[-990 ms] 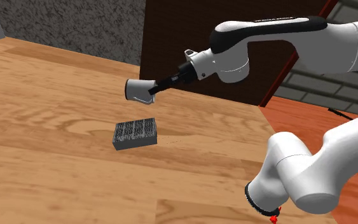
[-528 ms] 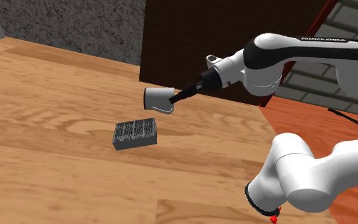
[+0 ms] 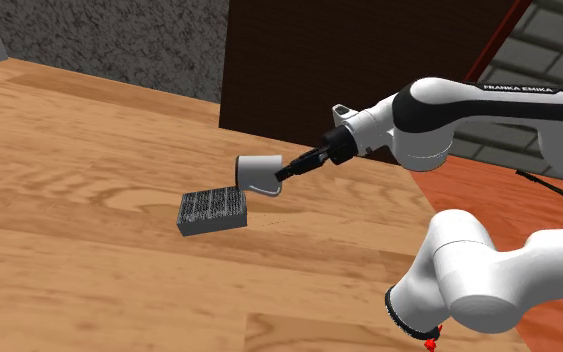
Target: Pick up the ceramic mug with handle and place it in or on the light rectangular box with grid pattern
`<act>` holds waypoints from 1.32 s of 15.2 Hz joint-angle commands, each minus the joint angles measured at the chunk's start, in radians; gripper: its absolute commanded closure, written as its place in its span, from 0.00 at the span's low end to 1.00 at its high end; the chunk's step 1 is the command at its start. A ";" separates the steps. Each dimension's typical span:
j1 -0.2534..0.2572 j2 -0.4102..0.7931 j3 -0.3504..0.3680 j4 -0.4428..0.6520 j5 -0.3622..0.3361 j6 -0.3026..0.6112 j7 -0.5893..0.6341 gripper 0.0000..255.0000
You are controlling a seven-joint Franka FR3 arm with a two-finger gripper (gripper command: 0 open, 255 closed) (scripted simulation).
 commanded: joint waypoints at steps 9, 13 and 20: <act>0.090 0.064 -0.087 -0.067 0.096 0.128 -0.164 1.00; 0.109 0.077 -0.106 -0.074 0.115 0.149 -0.194 1.00; 0.108 0.077 -0.105 -0.074 0.115 0.148 -0.193 0.00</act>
